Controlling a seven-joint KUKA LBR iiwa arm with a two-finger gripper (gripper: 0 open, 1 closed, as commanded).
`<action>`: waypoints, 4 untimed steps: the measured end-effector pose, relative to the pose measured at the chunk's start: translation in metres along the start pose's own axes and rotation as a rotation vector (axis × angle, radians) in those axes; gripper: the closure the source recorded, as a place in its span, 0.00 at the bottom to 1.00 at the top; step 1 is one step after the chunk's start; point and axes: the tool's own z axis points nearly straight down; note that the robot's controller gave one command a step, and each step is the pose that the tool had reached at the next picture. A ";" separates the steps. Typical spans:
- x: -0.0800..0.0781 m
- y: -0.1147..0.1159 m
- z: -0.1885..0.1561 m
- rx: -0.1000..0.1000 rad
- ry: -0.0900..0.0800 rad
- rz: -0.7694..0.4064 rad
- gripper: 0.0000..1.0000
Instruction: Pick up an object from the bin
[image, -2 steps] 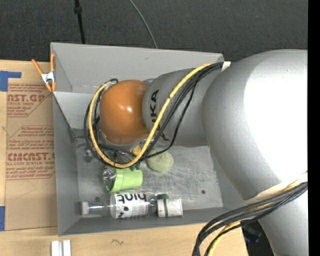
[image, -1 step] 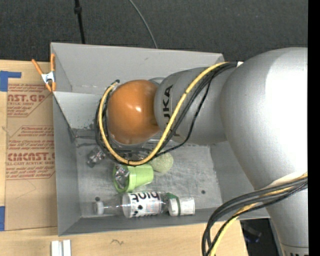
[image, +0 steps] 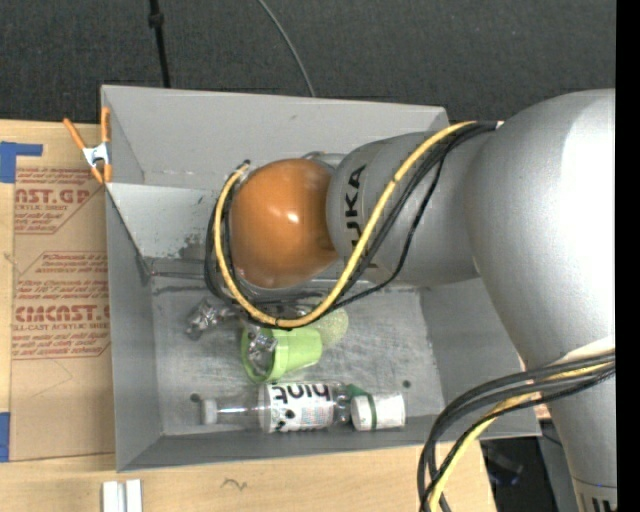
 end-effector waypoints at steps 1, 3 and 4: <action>-0.003 -0.015 0.007 0.000 0.000 -0.183 0.00; 0.003 -0.015 0.006 -0.002 0.000 -0.752 0.00; 0.019 -0.012 0.006 -0.004 0.001 -0.970 0.00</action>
Offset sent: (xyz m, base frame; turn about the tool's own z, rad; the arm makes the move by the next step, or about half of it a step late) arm 0.0158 -0.0118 -0.0130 -0.5973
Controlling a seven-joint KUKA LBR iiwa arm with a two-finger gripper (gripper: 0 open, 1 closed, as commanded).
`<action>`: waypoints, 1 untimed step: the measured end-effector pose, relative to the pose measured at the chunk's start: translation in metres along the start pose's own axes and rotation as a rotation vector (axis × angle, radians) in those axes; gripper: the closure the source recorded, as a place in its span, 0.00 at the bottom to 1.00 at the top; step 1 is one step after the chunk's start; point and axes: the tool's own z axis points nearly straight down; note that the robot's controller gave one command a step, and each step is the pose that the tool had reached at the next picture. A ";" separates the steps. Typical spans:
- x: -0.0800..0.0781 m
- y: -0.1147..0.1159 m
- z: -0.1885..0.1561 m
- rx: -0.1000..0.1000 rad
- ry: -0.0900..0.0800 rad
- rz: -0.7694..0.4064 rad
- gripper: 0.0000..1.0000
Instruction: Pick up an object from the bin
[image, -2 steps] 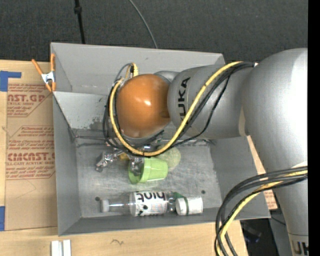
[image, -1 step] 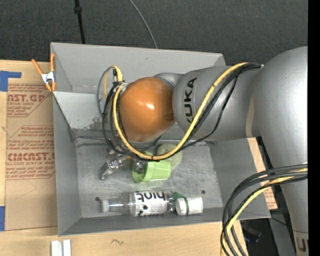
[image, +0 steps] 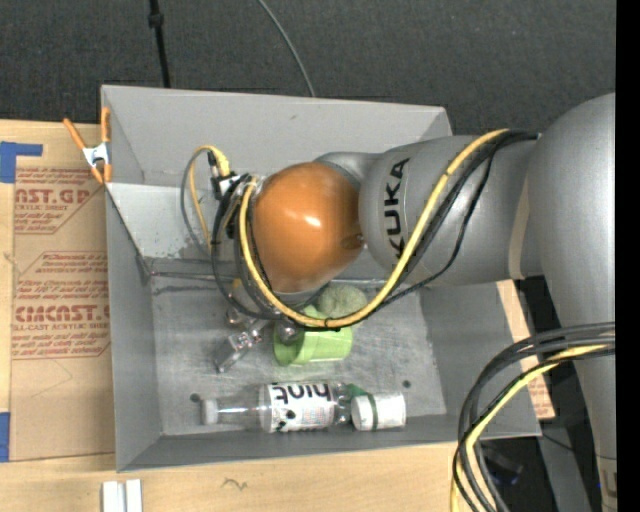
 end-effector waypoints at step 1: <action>-0.002 0.007 0.003 -0.008 0.003 -0.388 0.00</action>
Offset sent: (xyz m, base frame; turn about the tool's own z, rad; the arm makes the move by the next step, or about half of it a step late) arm 0.0103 -0.0011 -0.0021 -0.6179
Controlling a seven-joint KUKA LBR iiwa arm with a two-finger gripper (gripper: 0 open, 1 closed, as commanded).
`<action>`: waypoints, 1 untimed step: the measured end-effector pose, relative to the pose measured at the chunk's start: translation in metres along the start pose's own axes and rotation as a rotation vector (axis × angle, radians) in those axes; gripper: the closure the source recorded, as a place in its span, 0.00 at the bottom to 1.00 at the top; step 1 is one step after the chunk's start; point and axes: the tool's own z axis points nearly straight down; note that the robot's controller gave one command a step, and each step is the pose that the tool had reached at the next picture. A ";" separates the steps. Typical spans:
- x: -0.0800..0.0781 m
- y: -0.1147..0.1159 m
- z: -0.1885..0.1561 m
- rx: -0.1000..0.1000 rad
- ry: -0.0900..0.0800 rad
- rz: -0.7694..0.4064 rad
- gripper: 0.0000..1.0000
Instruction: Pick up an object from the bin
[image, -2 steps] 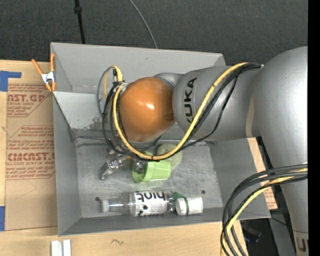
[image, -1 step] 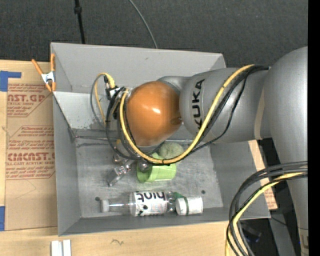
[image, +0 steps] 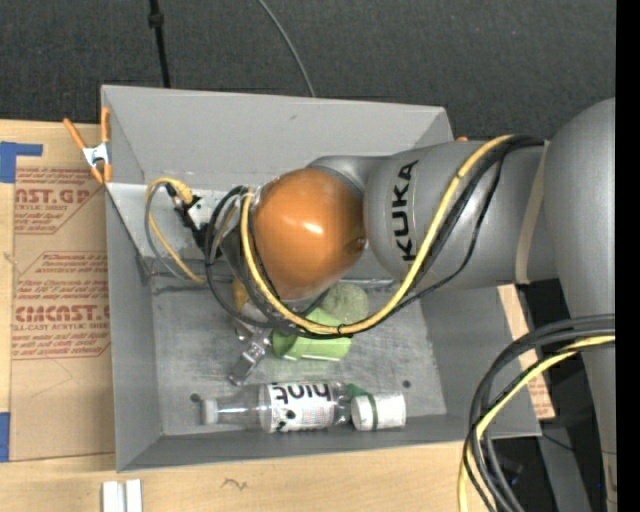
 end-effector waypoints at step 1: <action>0.004 -0.006 0.000 0.006 -0.002 -0.179 0.00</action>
Offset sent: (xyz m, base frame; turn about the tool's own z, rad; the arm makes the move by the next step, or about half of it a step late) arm -0.0032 -0.0235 0.0175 -0.5599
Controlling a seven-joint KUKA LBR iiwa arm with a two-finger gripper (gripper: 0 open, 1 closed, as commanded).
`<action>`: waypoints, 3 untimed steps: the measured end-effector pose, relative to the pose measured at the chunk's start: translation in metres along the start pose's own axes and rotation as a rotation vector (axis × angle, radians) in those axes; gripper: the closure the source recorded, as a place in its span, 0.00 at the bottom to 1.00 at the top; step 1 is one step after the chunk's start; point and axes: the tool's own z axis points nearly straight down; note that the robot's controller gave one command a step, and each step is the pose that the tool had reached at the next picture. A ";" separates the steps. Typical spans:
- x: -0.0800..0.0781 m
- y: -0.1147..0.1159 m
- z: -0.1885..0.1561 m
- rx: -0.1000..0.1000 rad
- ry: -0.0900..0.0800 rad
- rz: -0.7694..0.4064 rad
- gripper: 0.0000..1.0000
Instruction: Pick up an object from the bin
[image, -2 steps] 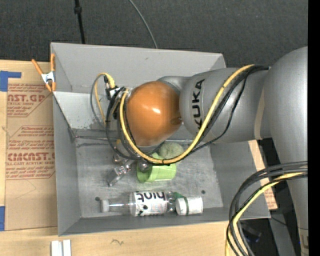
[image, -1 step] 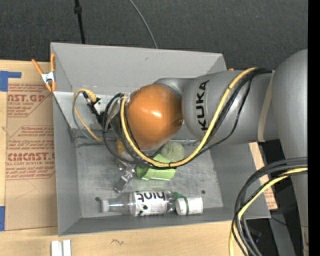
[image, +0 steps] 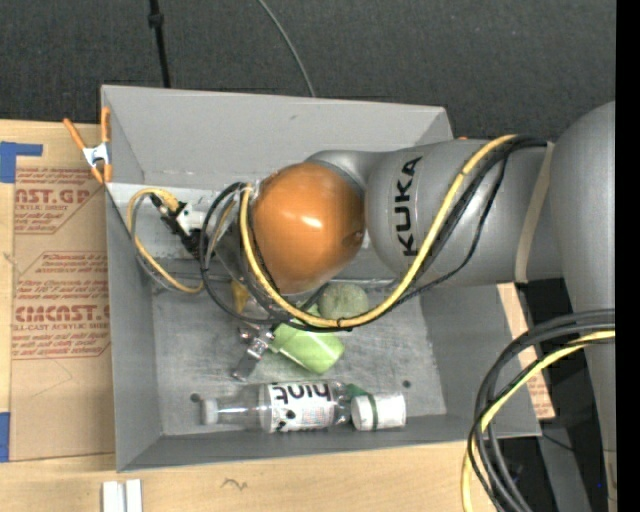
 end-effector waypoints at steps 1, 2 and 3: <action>0.001 0.013 -0.007 -0.001 -0.003 -0.228 0.00; 0.005 0.018 -0.009 0.014 0.006 -0.303 1.00; 0.005 0.018 -0.009 0.014 0.006 -0.303 1.00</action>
Offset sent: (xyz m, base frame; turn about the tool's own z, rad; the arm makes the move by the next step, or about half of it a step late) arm -0.0087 -0.0228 0.0042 -0.3036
